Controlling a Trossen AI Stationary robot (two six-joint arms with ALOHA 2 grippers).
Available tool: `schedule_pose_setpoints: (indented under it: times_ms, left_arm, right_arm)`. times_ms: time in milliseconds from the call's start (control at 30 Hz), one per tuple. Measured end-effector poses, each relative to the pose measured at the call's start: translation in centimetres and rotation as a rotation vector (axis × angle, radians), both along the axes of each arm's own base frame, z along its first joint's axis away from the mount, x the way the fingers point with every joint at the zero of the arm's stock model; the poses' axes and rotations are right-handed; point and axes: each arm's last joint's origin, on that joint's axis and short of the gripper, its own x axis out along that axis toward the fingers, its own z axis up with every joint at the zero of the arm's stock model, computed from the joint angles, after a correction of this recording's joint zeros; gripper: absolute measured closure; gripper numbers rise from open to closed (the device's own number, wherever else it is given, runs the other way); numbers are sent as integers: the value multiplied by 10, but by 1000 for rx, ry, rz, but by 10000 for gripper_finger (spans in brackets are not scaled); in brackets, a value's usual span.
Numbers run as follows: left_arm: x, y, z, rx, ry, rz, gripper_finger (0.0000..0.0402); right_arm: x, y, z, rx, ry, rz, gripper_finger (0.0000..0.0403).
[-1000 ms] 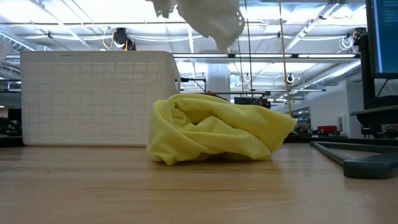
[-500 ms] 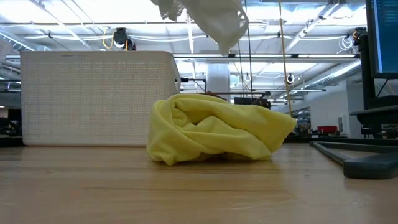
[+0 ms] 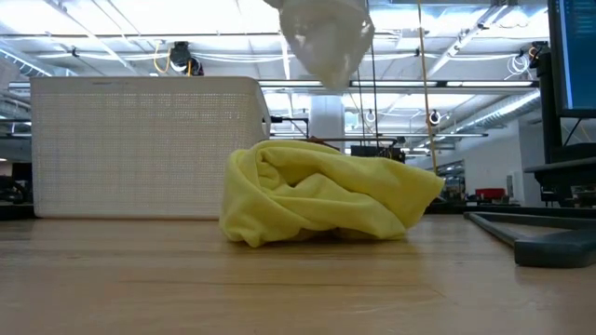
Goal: Pick & Place Cloths
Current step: Put the white shirt into the white bin
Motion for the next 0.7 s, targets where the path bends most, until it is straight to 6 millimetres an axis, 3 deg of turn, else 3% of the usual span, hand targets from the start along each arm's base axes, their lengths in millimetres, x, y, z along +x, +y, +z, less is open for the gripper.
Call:
schedule_pose_setpoints:
  times_ms: [300,700]
  left_arm:
    - [-2,-1,4,100,-32,-22,336]
    - [-8,-2,10,174,-60,-32,336]
  right_arm:
    - [0,1,0,-1,6,10,366]
    - [0,2,-1,-9,8,19,339]
